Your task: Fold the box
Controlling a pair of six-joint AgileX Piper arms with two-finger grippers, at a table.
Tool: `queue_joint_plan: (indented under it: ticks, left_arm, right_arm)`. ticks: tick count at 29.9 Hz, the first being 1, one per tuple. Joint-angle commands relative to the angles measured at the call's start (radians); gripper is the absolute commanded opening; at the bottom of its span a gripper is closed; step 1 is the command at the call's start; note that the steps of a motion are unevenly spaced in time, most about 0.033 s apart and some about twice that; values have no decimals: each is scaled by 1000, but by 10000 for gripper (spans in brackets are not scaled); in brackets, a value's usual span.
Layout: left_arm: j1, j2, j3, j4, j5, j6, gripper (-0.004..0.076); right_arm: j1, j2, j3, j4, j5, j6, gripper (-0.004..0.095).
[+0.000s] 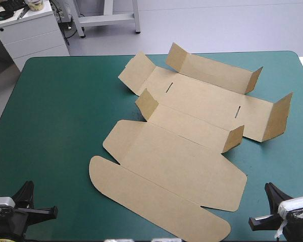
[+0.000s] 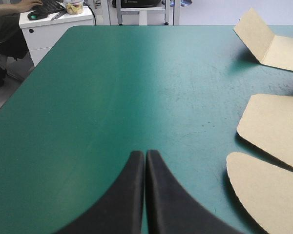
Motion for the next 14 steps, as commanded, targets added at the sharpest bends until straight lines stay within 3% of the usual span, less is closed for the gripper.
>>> queue_joint_plan:
  ticks: [1,14]
  left_arm:
    - [-6,-13,-32,0,-76,-9,-10]
    - [-6,-13,-32,0,-76,-3,-10]
  right_arm:
    - [4,7,-33,5,-75,-3,-20]
    - [4,7,-33,5,-75,-3,-13]
